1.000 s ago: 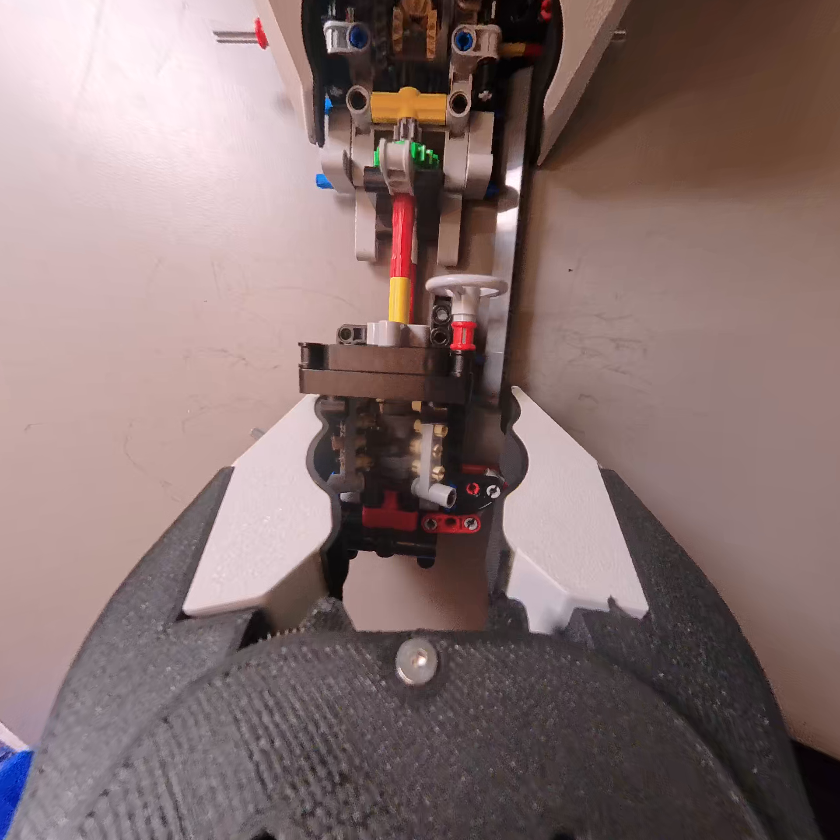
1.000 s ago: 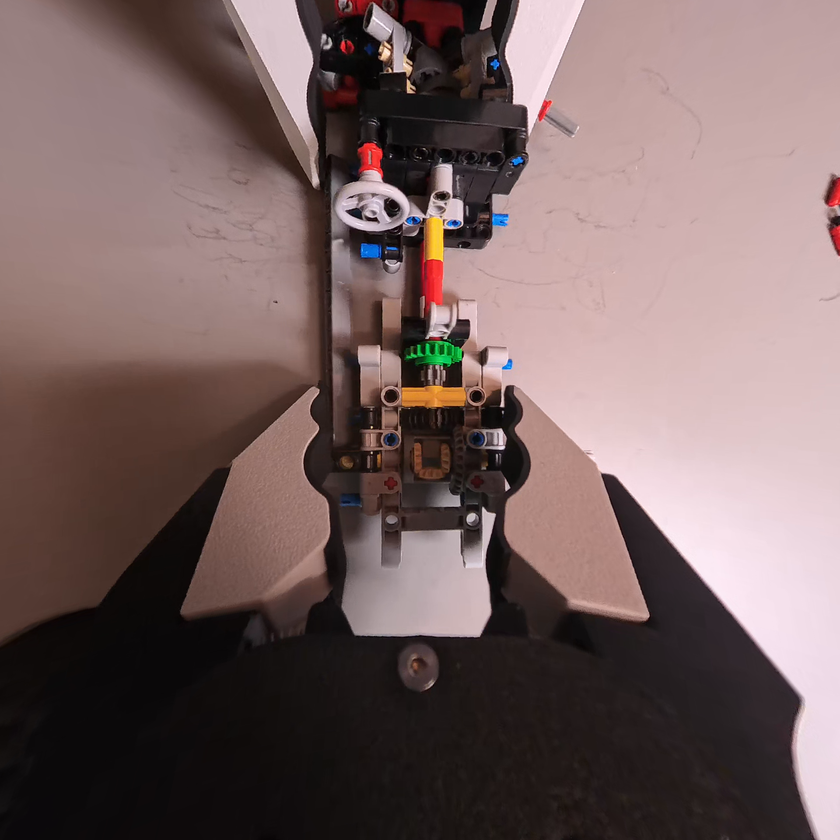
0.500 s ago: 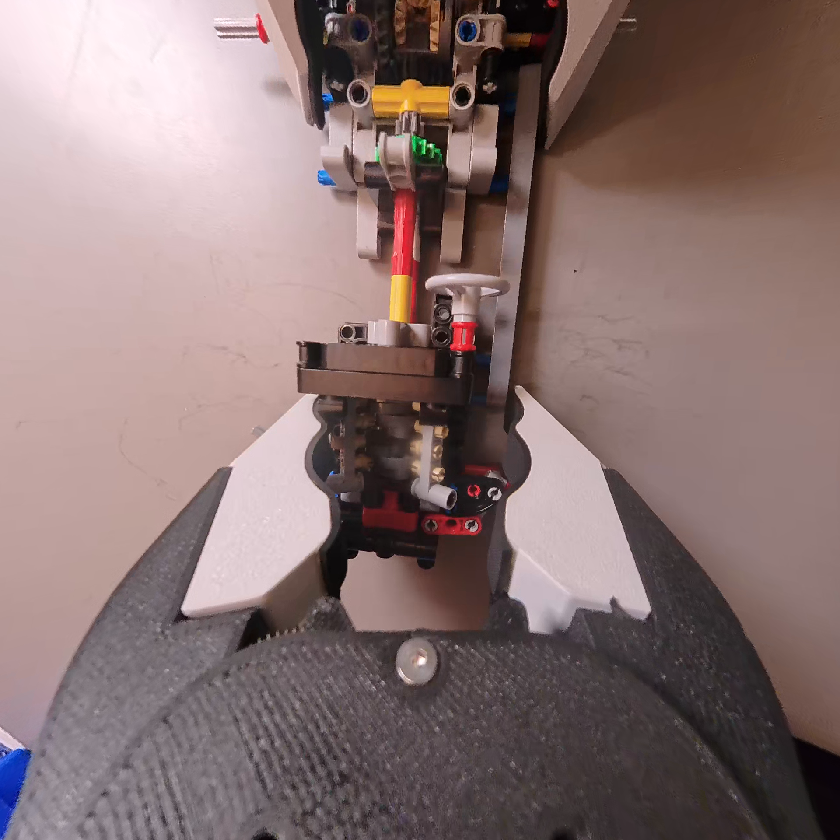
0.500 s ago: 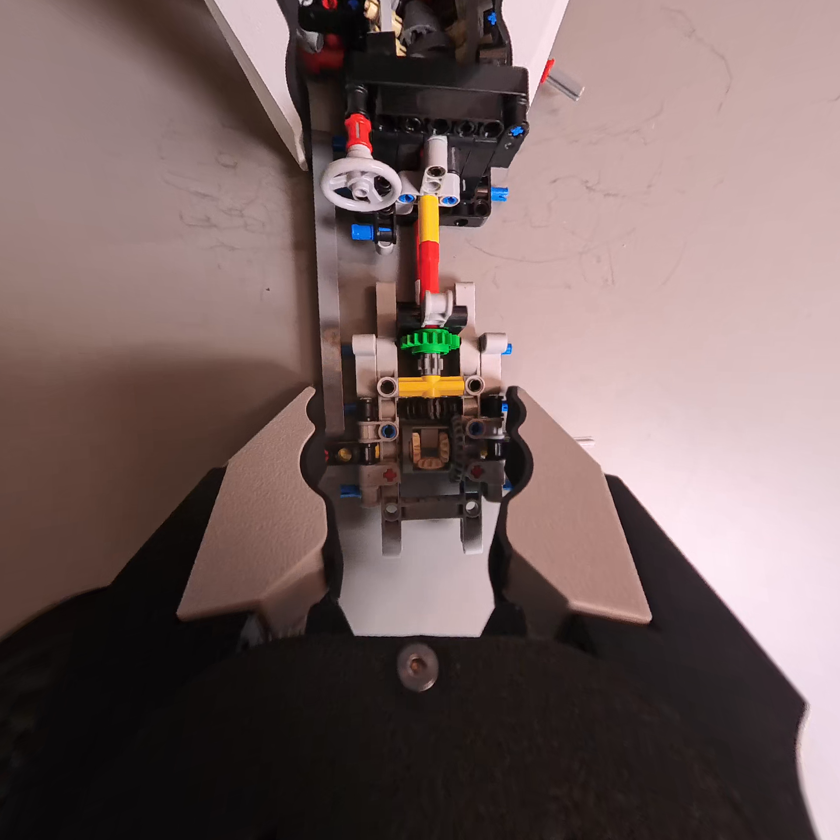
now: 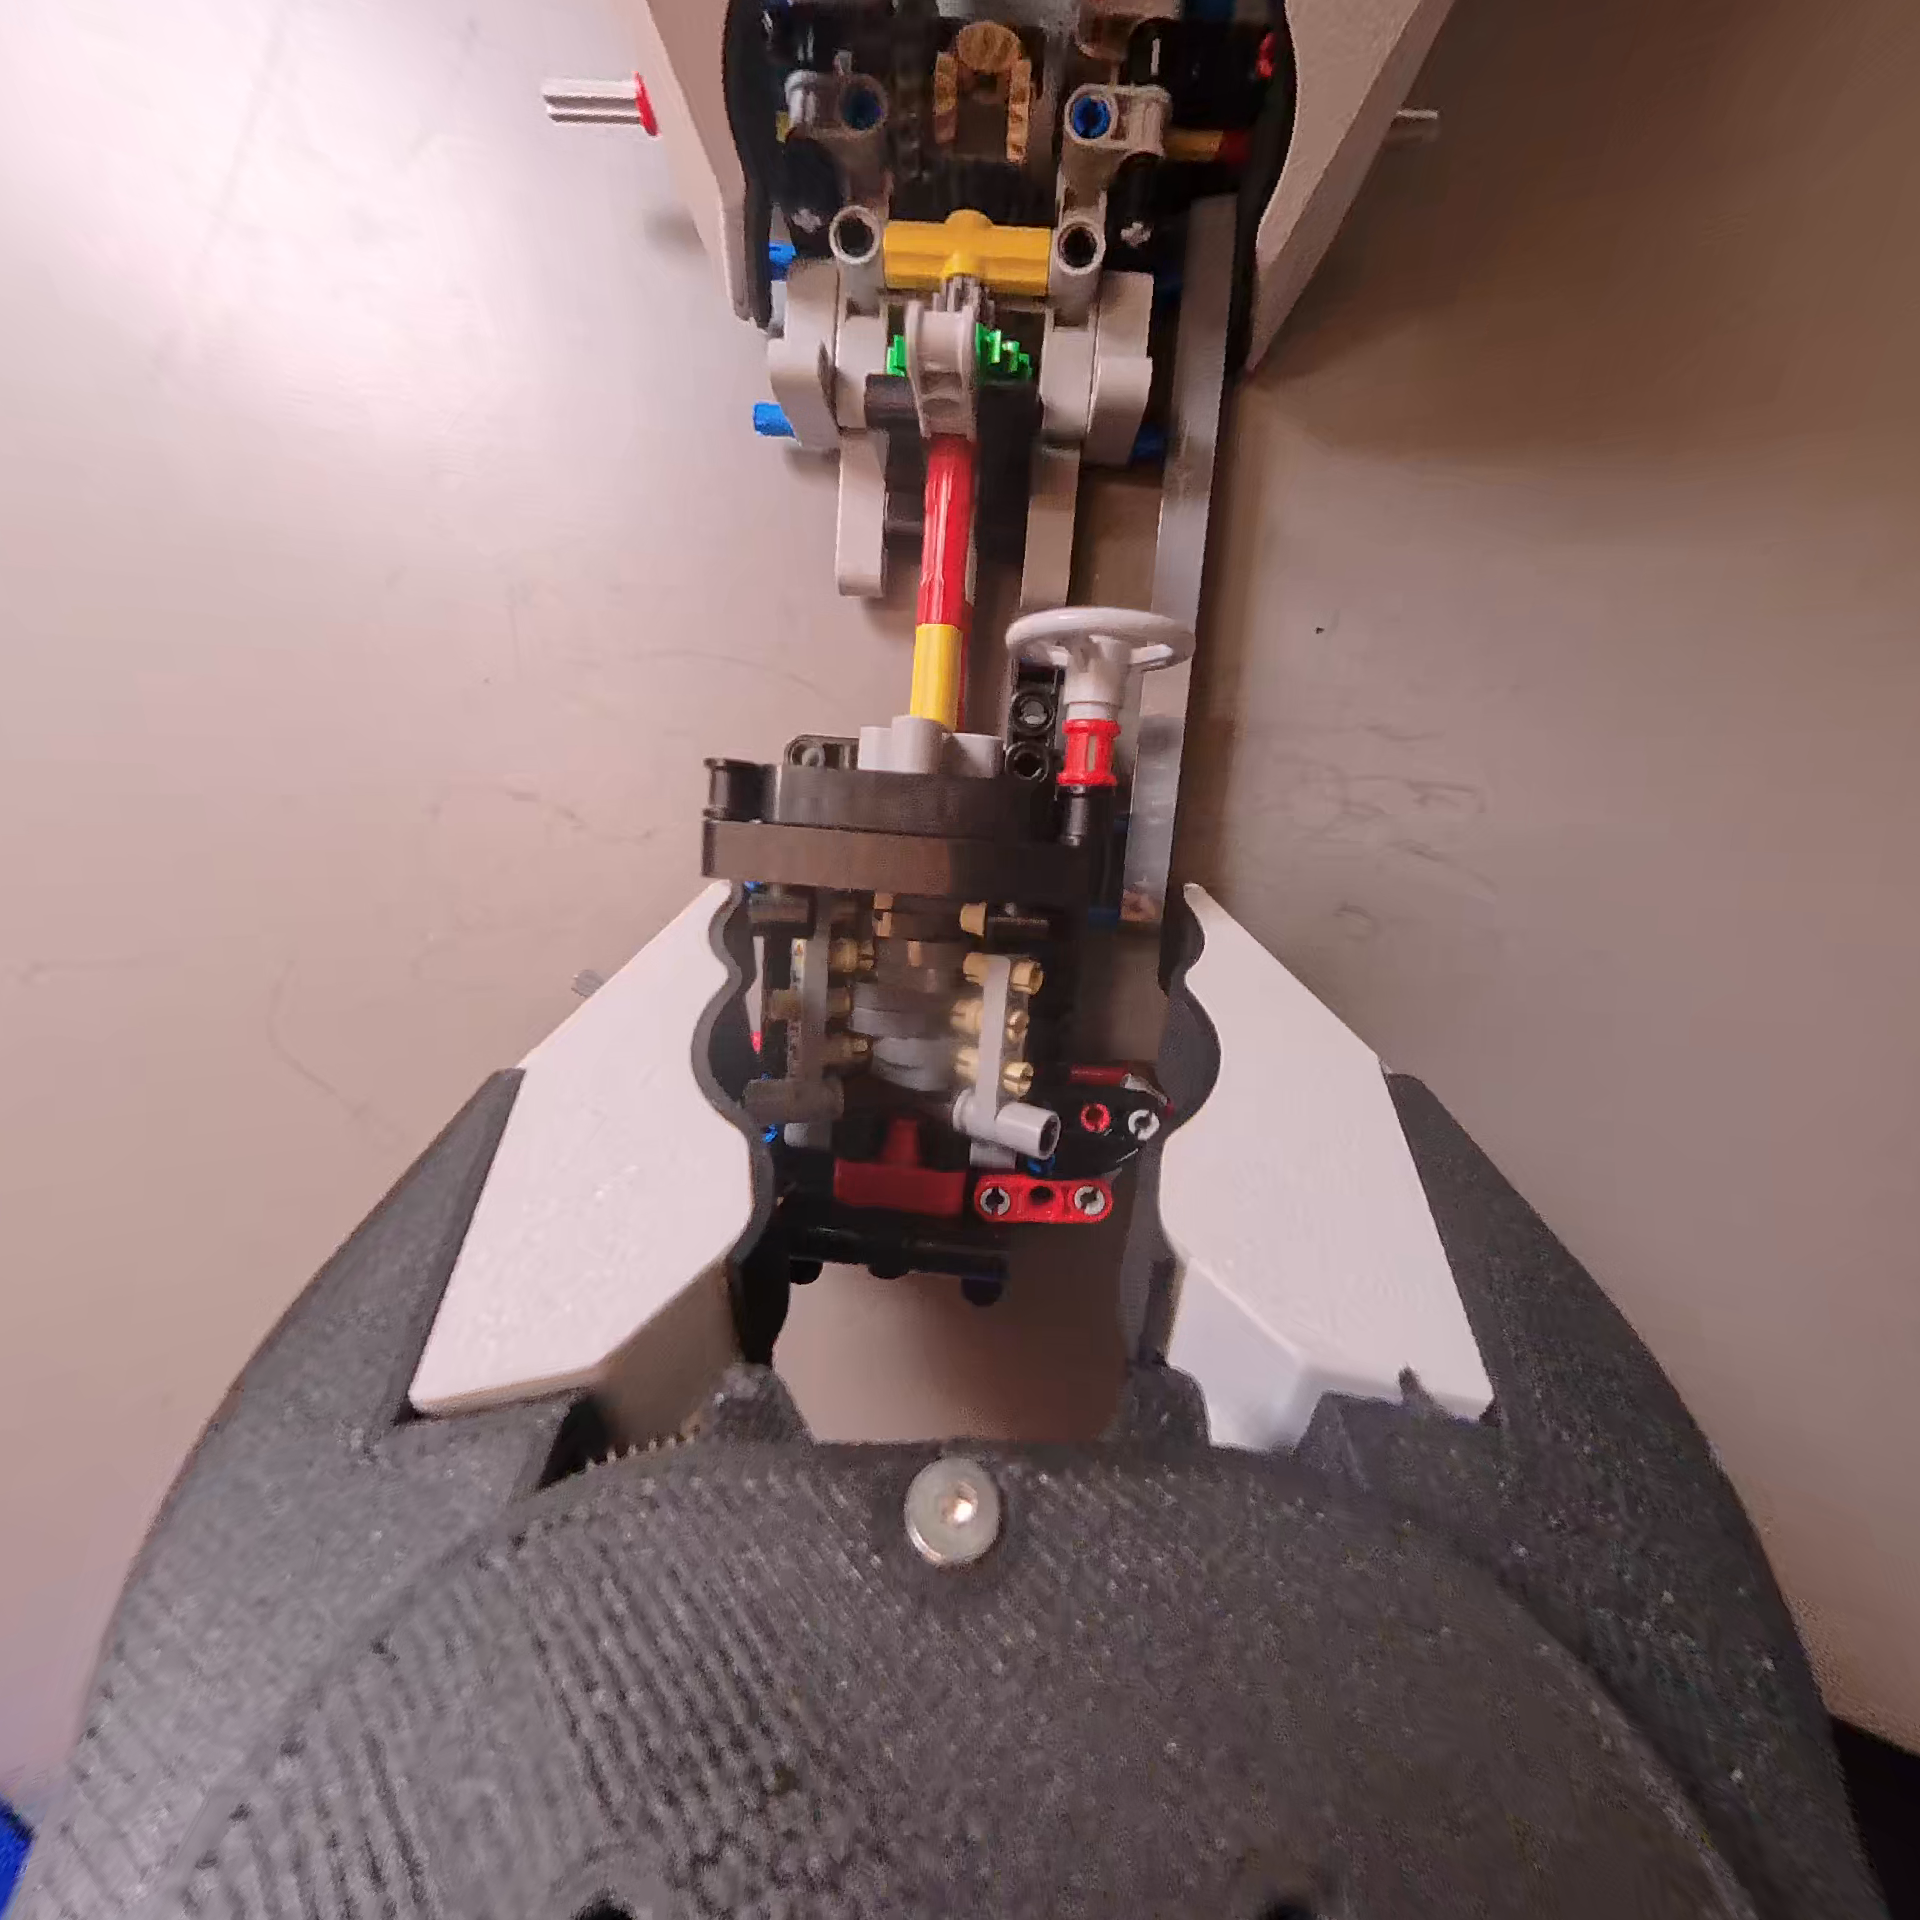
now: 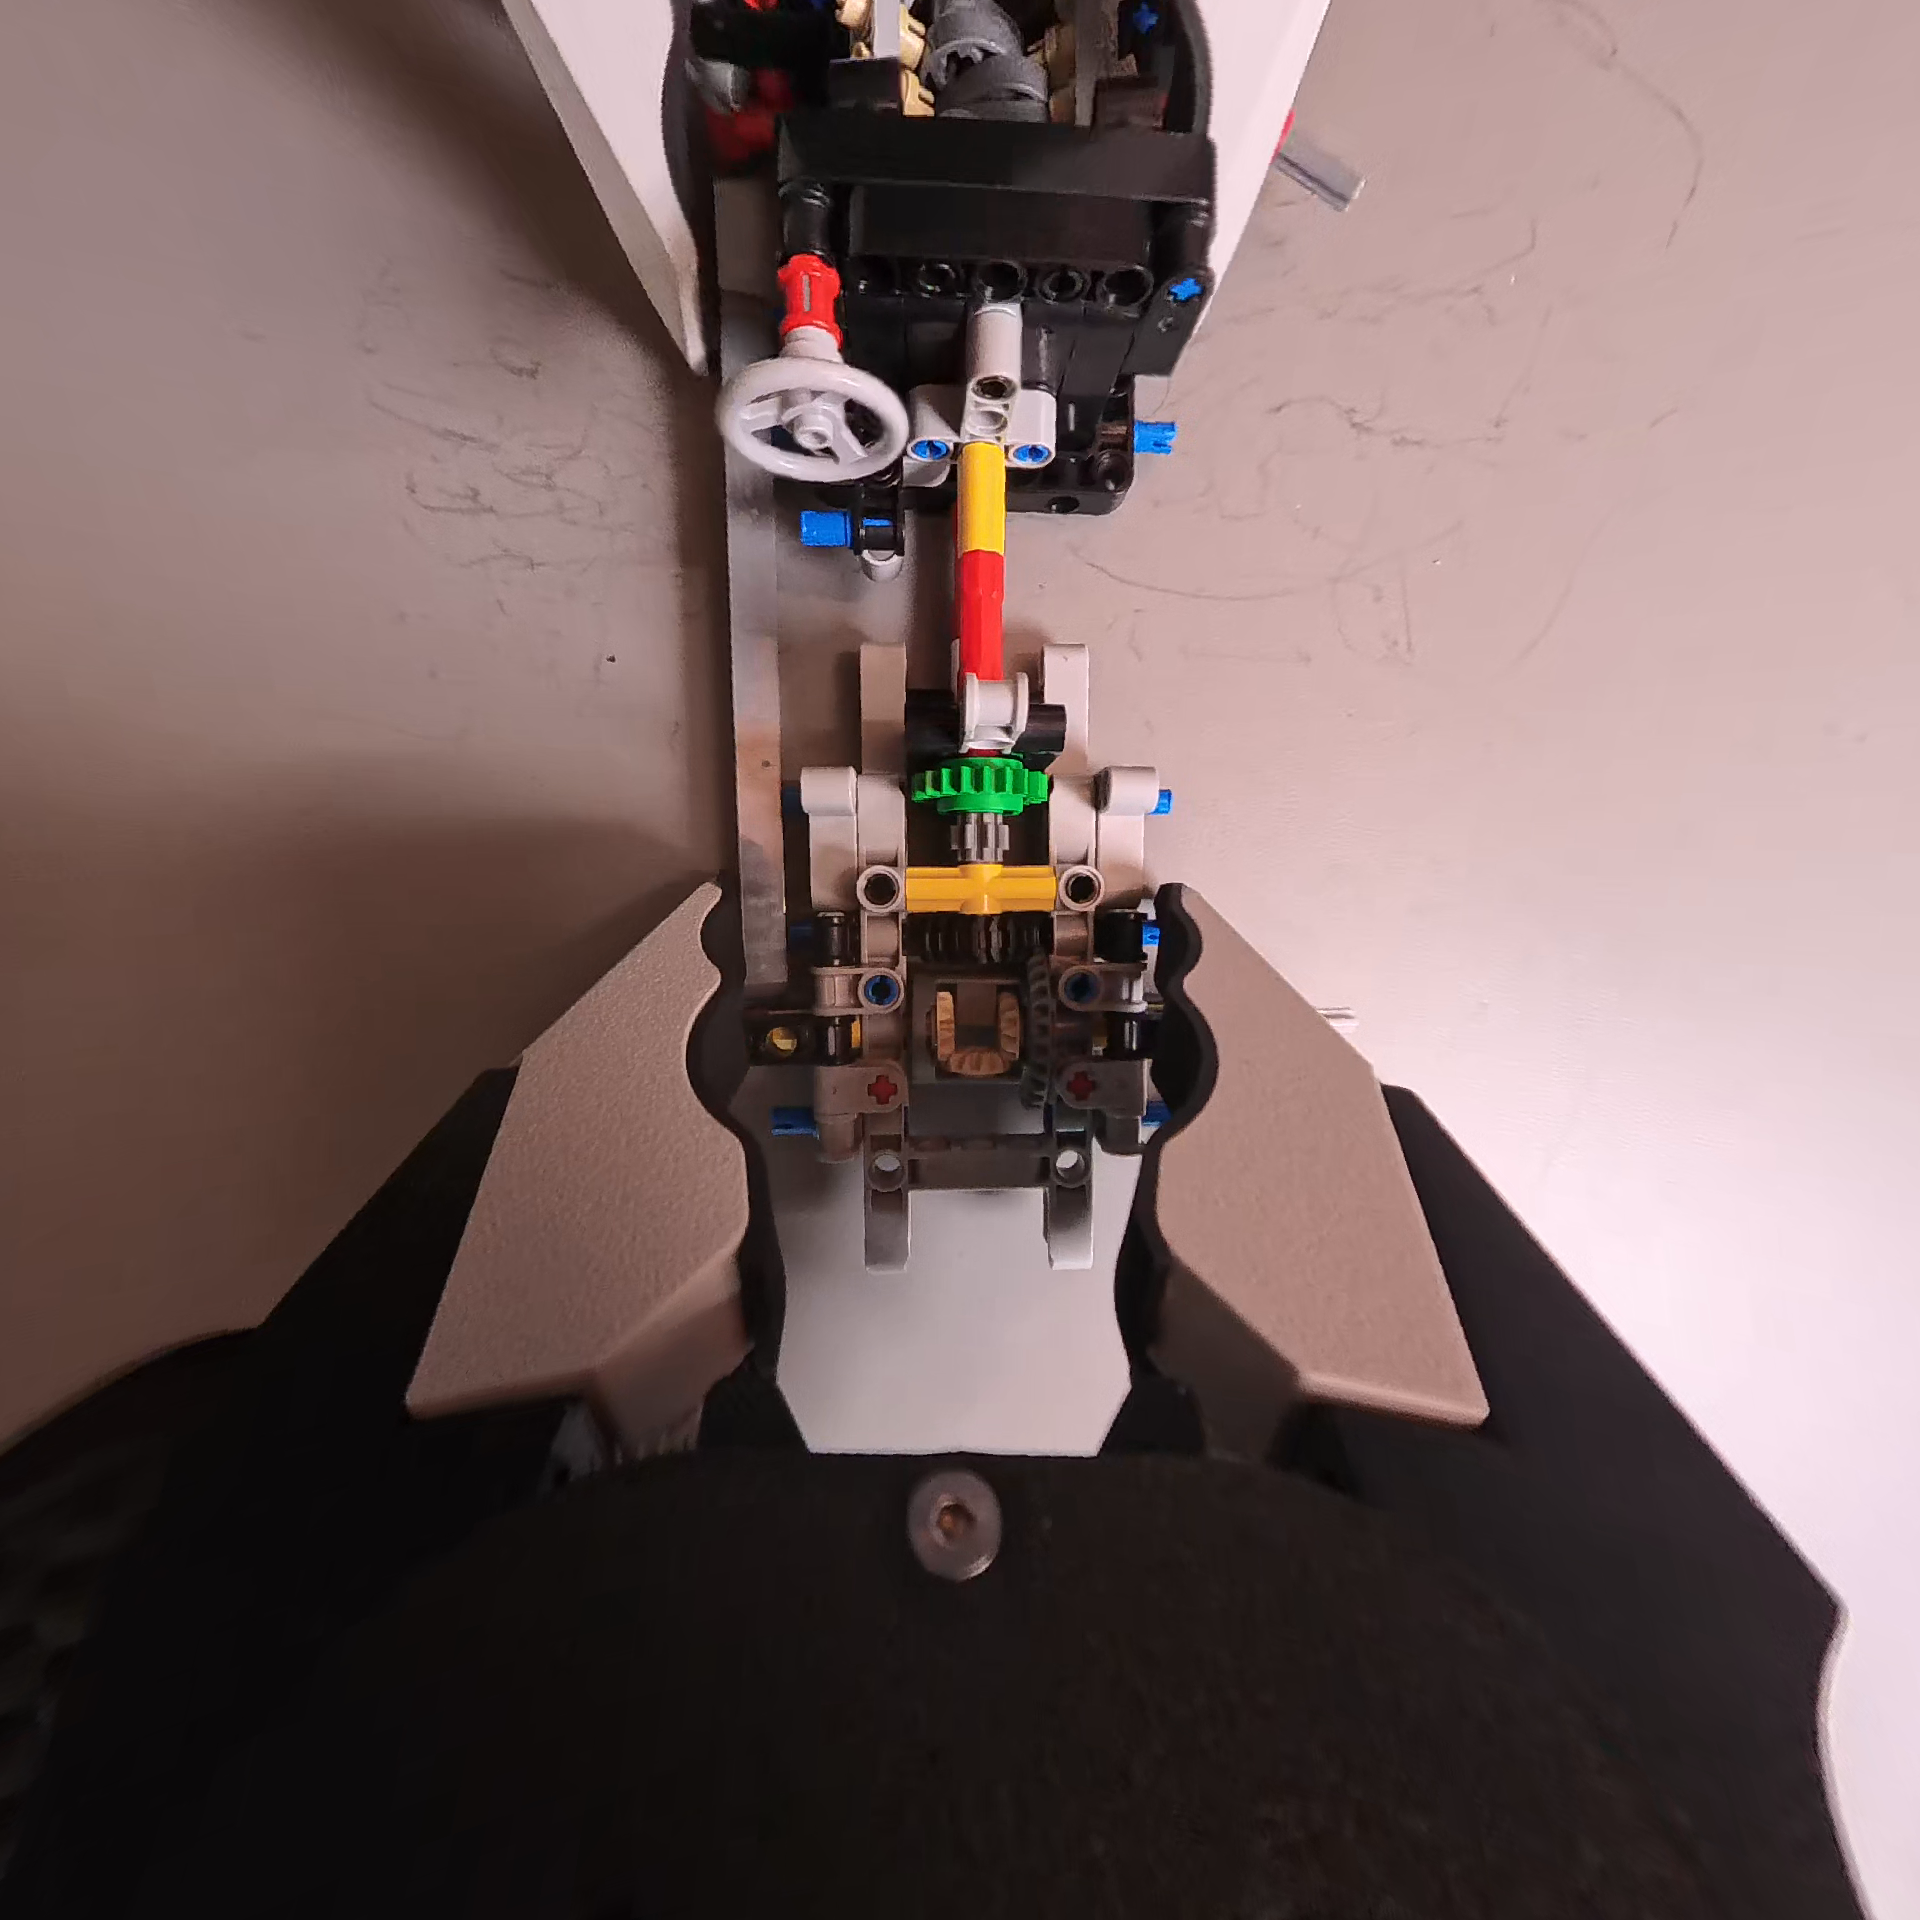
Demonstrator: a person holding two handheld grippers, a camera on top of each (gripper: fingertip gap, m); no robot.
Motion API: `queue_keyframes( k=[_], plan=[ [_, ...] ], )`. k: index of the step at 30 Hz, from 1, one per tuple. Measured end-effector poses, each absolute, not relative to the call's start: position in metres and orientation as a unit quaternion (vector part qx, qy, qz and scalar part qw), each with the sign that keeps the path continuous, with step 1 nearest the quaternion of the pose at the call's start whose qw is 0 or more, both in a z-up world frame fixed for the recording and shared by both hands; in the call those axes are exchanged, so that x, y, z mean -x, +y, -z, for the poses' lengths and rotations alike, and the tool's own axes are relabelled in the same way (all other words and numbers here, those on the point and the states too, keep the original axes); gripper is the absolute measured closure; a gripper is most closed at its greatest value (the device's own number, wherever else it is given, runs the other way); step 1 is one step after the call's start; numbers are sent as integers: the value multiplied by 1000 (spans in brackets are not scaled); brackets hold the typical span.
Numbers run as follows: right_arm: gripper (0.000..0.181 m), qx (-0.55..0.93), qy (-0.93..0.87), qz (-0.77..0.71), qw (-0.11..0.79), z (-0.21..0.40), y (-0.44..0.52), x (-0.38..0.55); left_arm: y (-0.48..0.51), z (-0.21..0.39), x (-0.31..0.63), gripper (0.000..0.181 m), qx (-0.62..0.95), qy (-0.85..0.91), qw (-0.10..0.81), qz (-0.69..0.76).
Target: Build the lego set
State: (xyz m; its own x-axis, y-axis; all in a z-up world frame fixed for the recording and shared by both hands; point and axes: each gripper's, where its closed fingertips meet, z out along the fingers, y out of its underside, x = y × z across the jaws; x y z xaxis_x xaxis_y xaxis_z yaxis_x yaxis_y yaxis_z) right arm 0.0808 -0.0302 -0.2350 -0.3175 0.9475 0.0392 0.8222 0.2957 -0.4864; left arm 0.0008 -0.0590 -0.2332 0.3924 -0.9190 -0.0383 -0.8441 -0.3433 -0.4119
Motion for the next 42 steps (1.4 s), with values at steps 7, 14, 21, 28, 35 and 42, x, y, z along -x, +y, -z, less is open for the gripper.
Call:
queue_keyframes(
  k=[7, 14, 21, 28, 35, 42],
  plan=[
    [106, 563, -787, -198, 160, 235, -31, -80, -57, 236, 1, 102, 814, 544, 179, 98],
    [107, 565, -787, -198, 147, 236, -32, -80, -57, 238, 3, 103, 821, 540, 154, 105],
    [107, 562, -790, -197, 146, 236, -32, -79, -57, 238, 3, 104, 821, 547, 134, 93],
    [108, 560, -792, -196, 145, 236, -32, -79, -57, 238, 3, 104, 822, 549, 125, 86],
    [109, 558, -793, -195, 143, 236, -31, -79, -57, 238, 3, 104, 823, 548, 123, 84],
    [108, 562, -791, -196, 144, 236, -32, -78, -57, 238, 3, 104, 826, 544, 122, 84]
  ],
)
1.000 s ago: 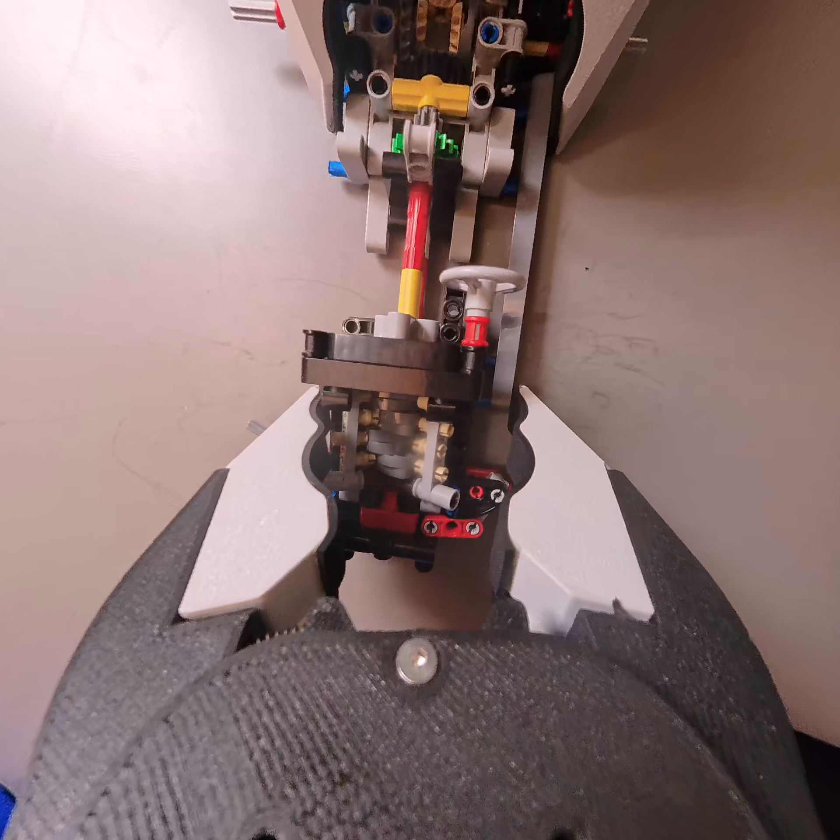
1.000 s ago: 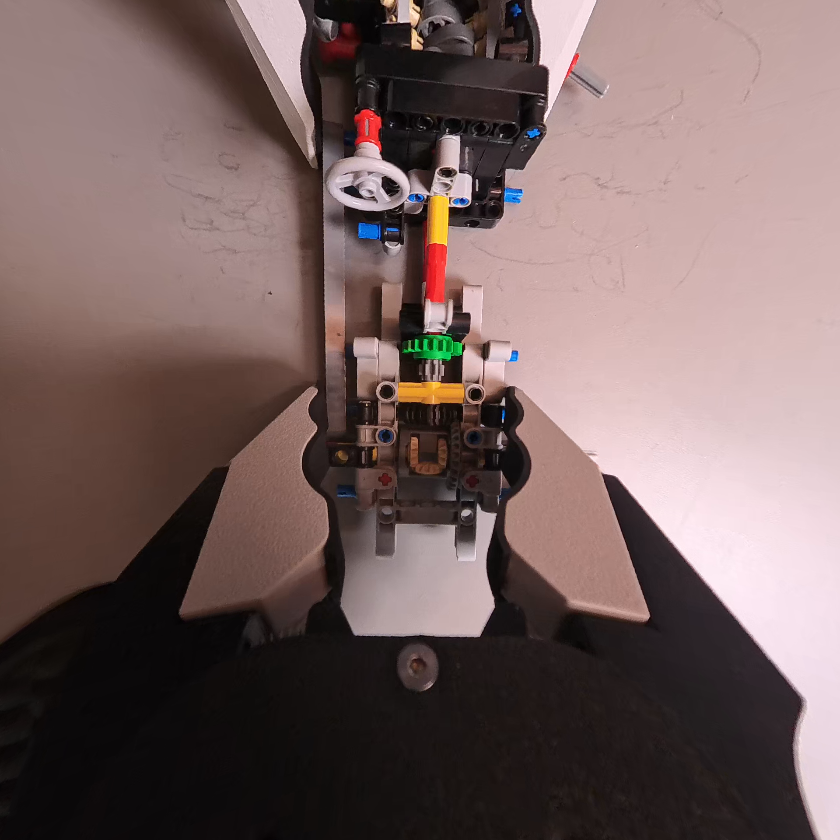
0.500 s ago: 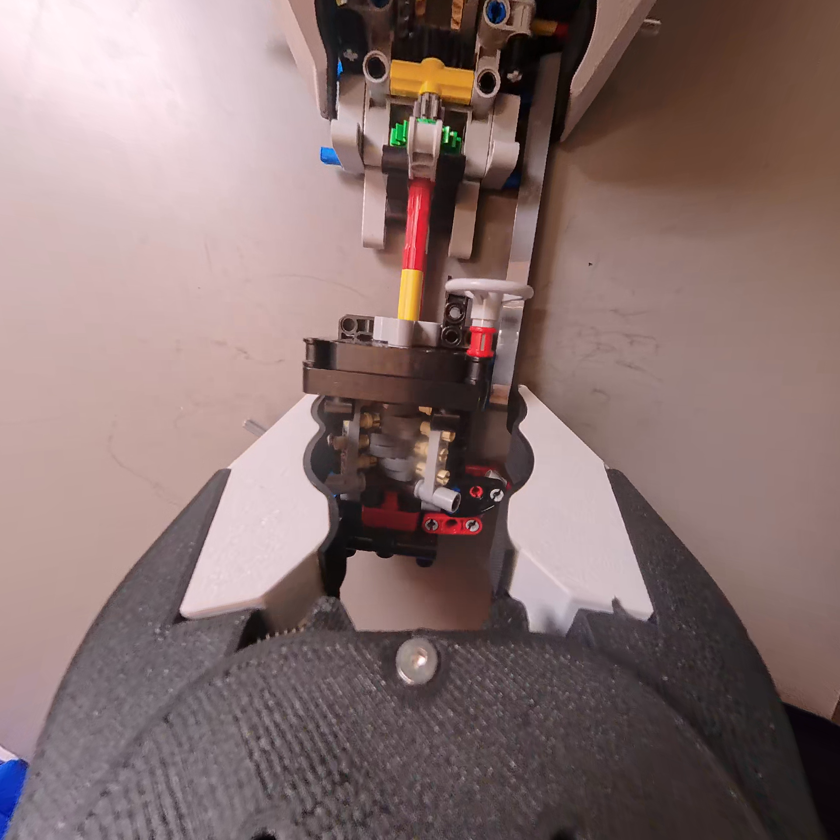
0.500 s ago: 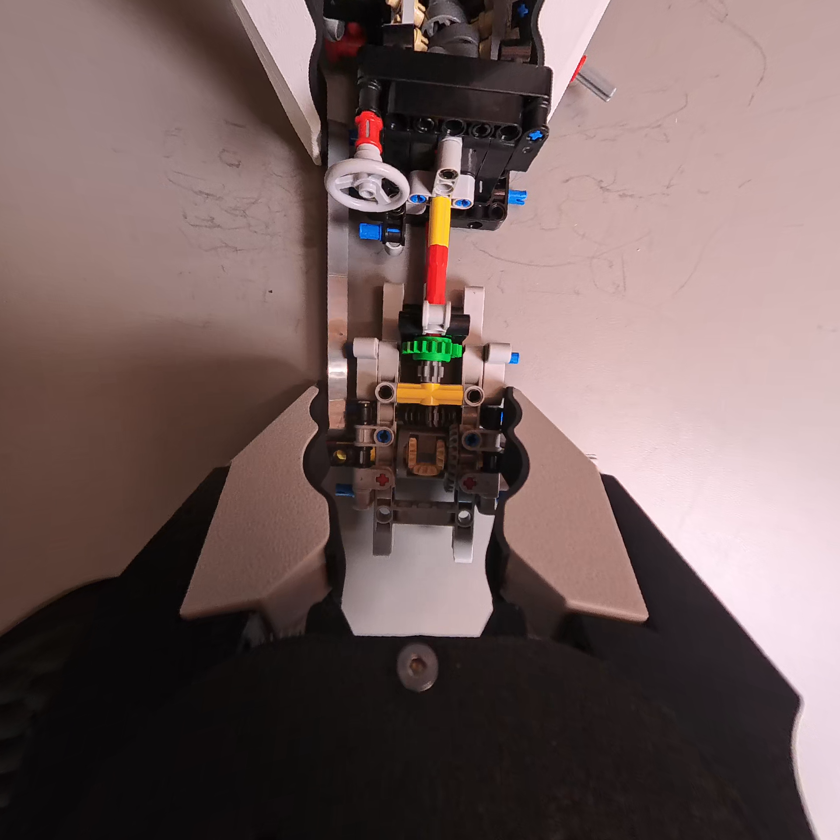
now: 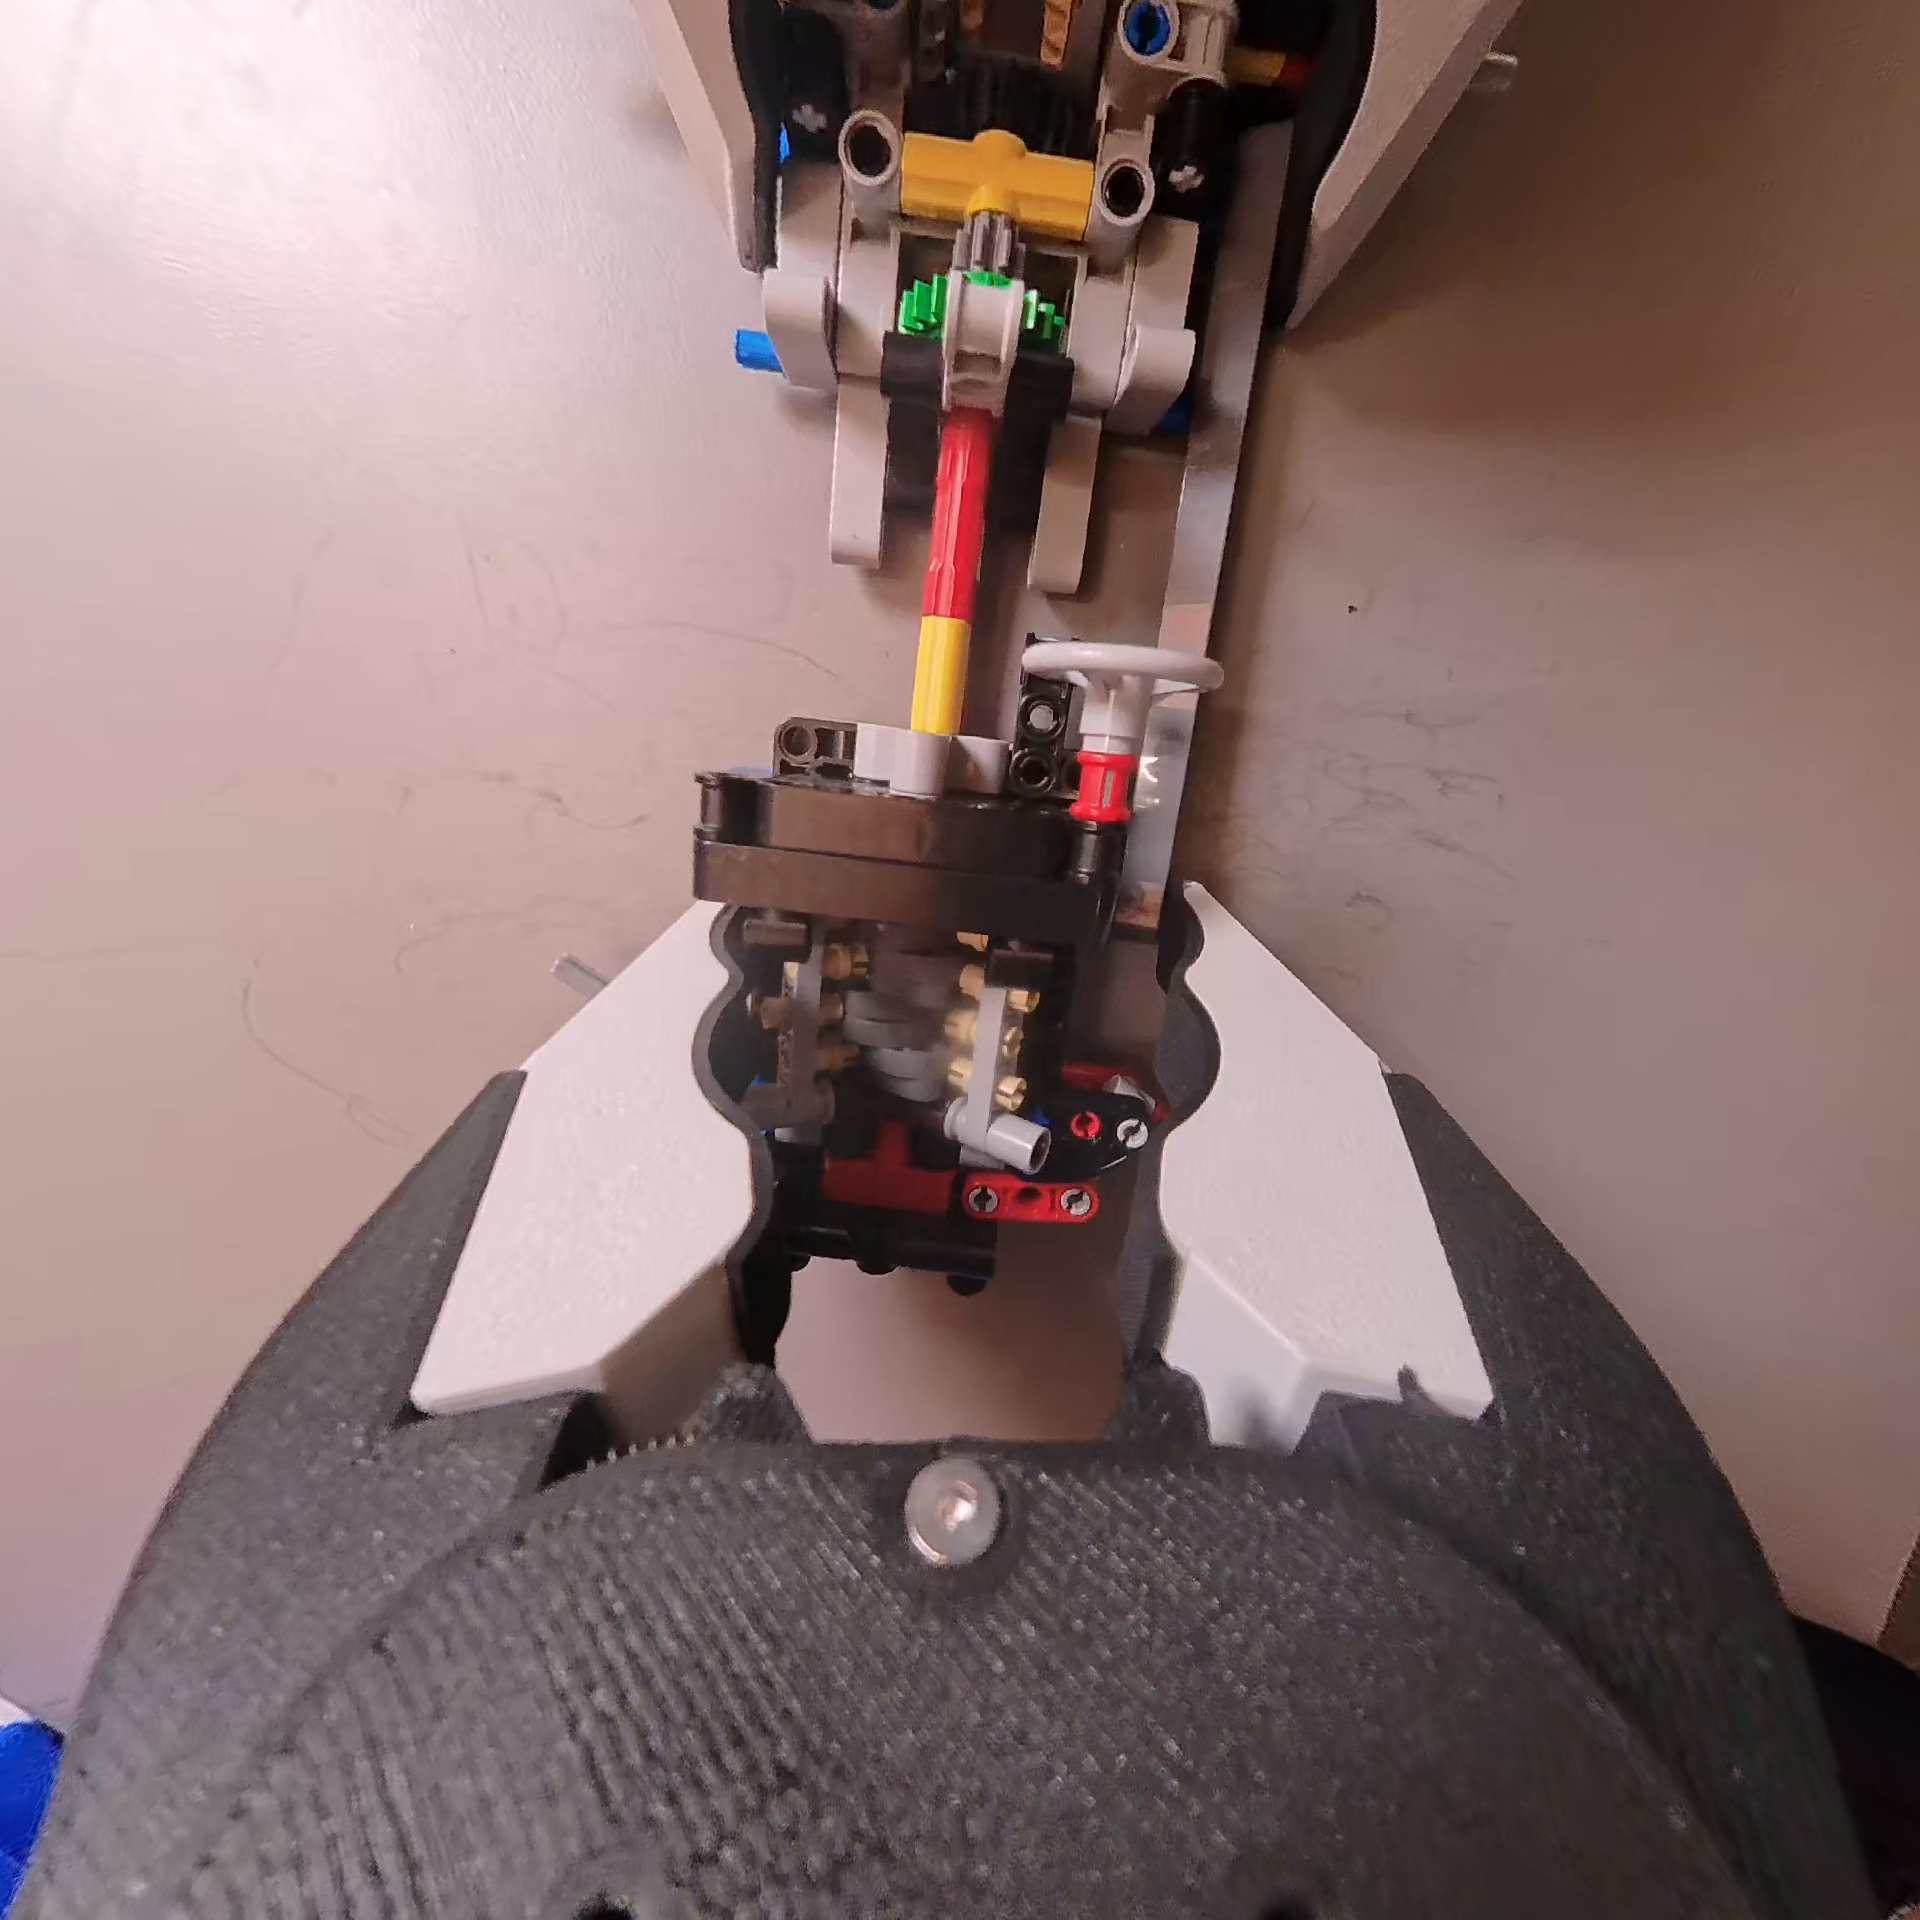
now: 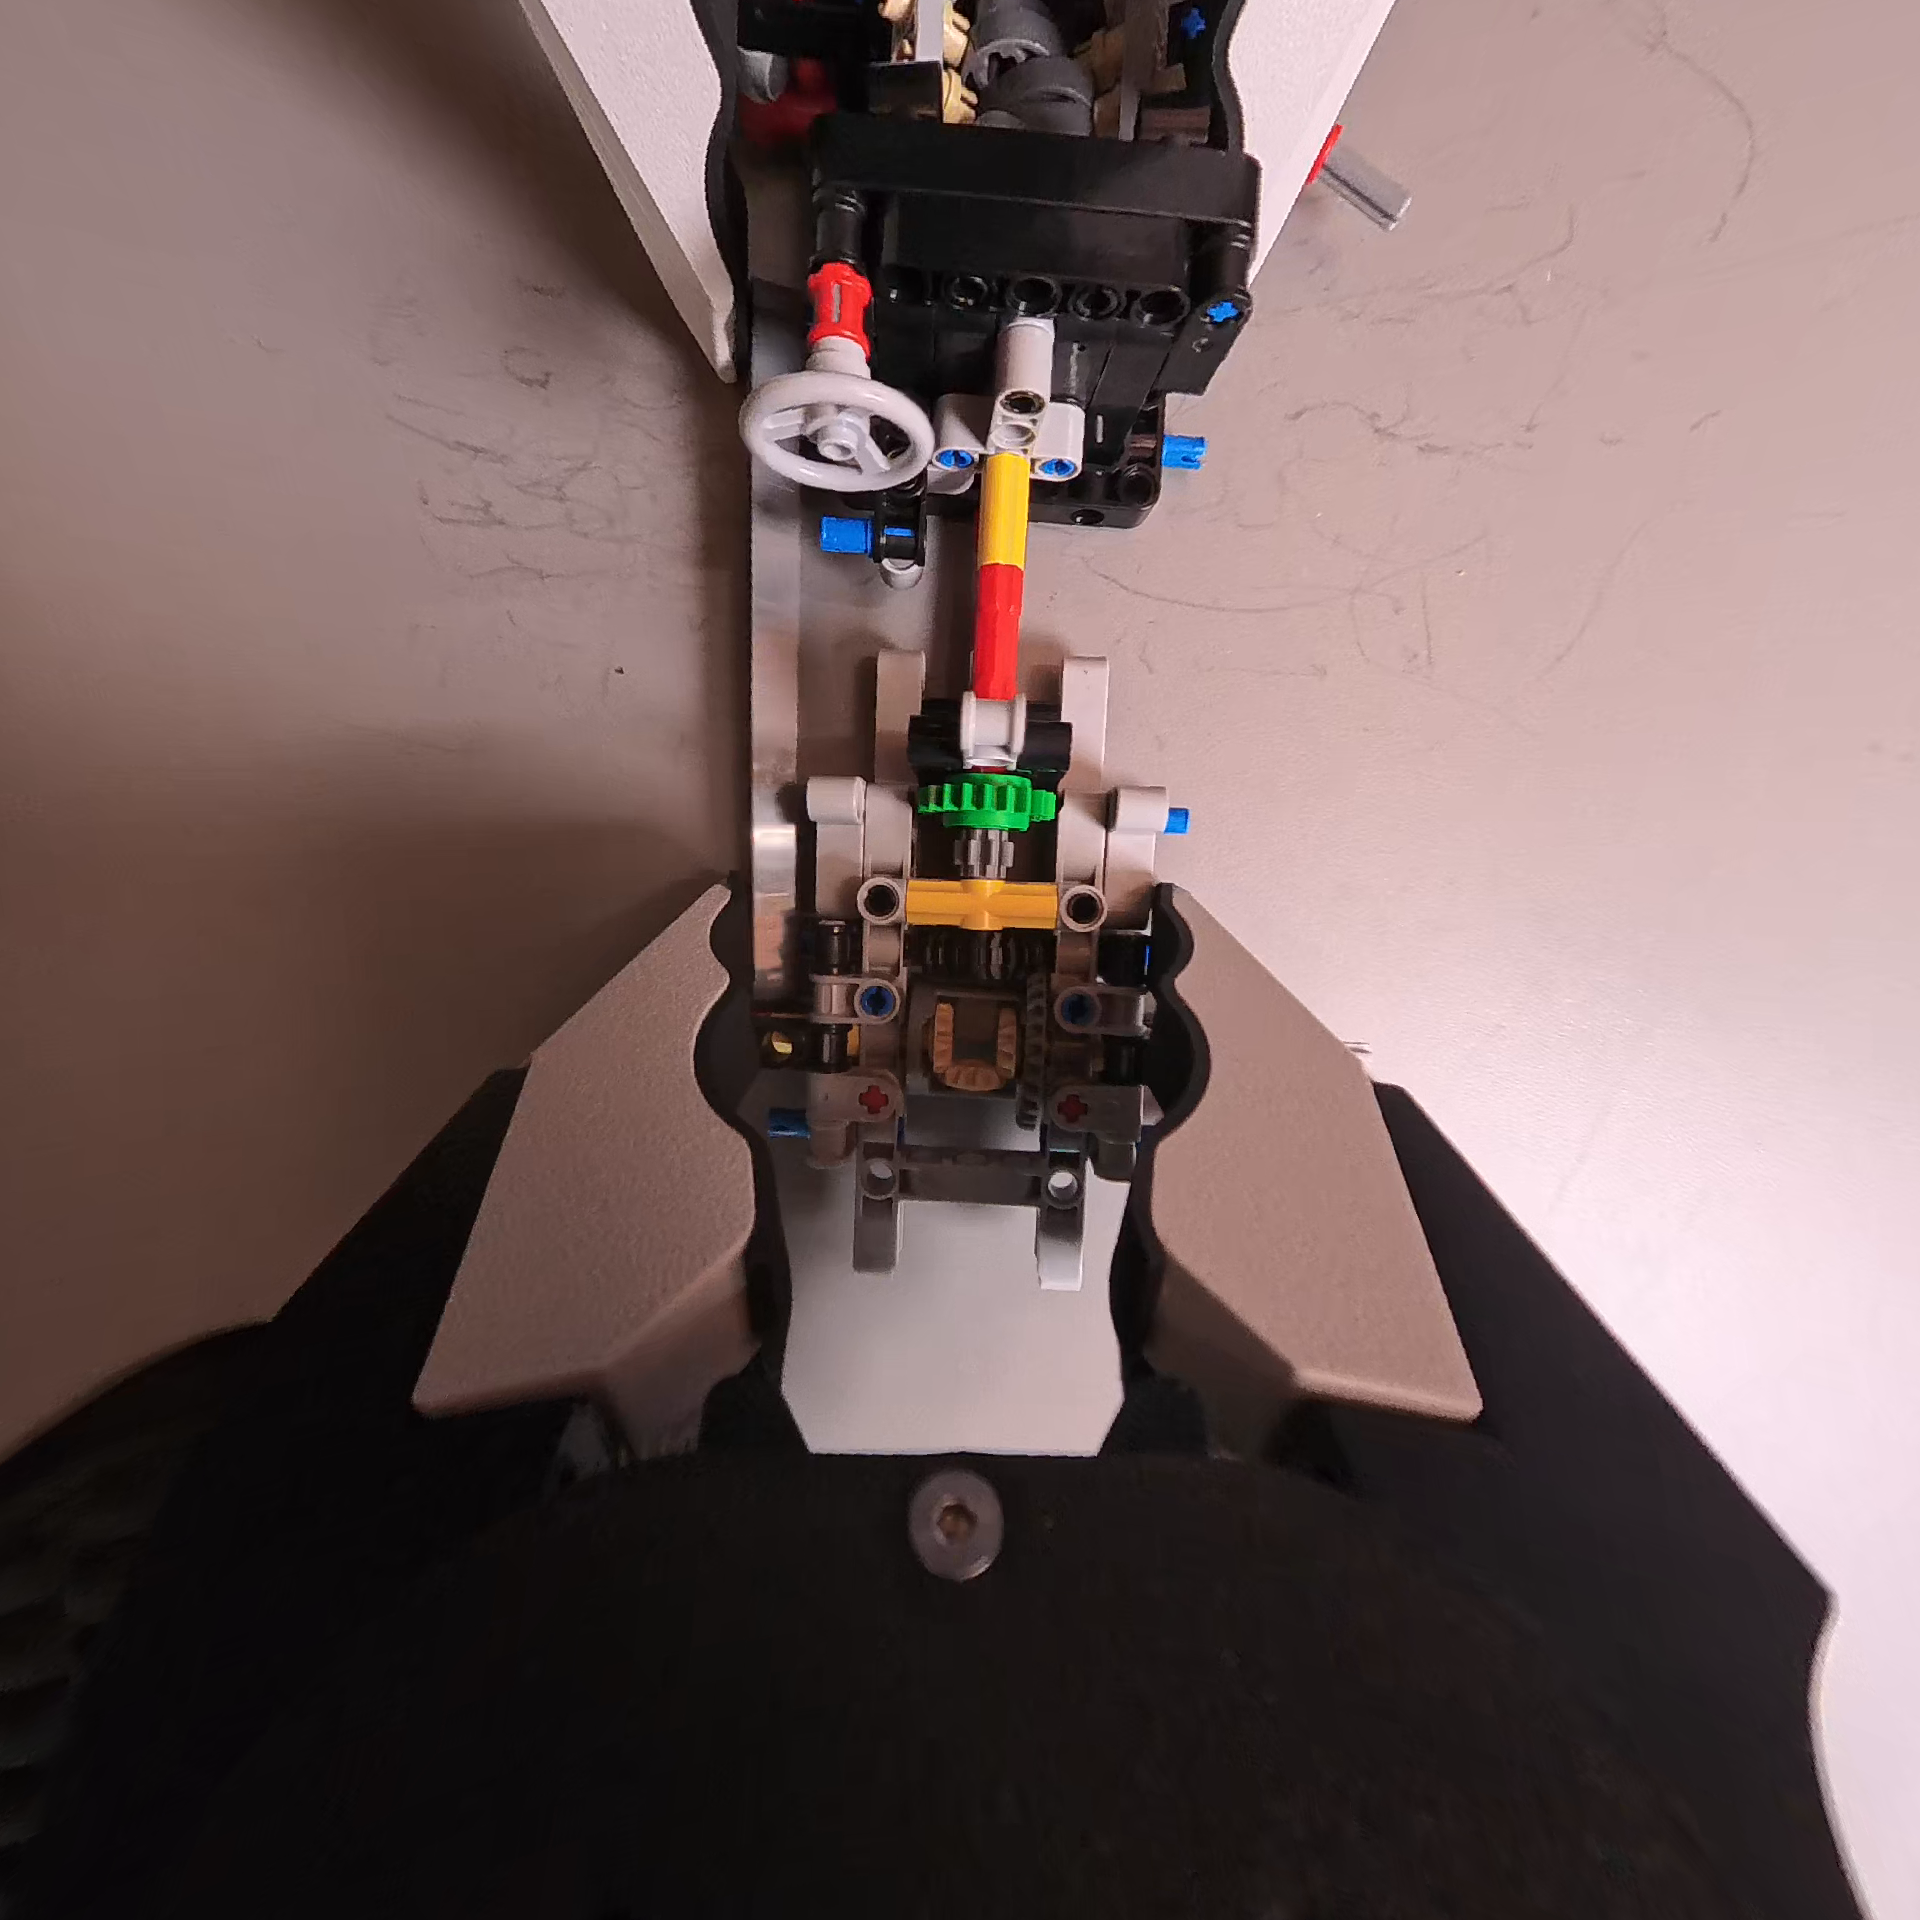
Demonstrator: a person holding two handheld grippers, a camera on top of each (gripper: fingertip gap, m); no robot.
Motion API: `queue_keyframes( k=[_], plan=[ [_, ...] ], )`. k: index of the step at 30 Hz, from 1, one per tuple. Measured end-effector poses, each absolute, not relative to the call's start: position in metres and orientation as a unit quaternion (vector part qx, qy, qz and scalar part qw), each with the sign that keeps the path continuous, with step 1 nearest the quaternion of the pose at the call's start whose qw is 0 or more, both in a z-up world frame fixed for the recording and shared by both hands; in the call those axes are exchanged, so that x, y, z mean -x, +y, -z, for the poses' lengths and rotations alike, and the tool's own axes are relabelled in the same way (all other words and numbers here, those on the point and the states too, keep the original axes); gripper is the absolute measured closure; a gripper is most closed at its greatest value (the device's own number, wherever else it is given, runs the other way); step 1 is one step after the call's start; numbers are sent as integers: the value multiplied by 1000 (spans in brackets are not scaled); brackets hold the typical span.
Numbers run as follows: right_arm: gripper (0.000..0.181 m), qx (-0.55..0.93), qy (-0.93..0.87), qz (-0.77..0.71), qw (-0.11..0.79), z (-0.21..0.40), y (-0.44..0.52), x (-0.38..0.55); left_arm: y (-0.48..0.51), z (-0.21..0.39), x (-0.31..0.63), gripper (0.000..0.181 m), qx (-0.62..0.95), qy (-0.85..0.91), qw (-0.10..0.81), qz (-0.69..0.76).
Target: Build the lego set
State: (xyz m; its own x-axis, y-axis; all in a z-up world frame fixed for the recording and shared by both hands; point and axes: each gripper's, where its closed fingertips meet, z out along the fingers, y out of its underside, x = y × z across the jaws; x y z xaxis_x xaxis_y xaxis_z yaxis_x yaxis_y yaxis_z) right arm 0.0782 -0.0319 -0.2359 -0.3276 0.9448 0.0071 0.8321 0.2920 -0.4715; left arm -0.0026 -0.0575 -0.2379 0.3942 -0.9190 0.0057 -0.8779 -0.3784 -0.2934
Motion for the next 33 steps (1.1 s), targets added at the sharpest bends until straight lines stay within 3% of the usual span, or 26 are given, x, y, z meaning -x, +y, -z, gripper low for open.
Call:
queue_keyframes(
  k=[33],
  plan=[
    [108, 564, -787, -193, 159, 235, -31, -76, -62, 237, 5, 106, 826, 543, 123, 86]
  ],
)
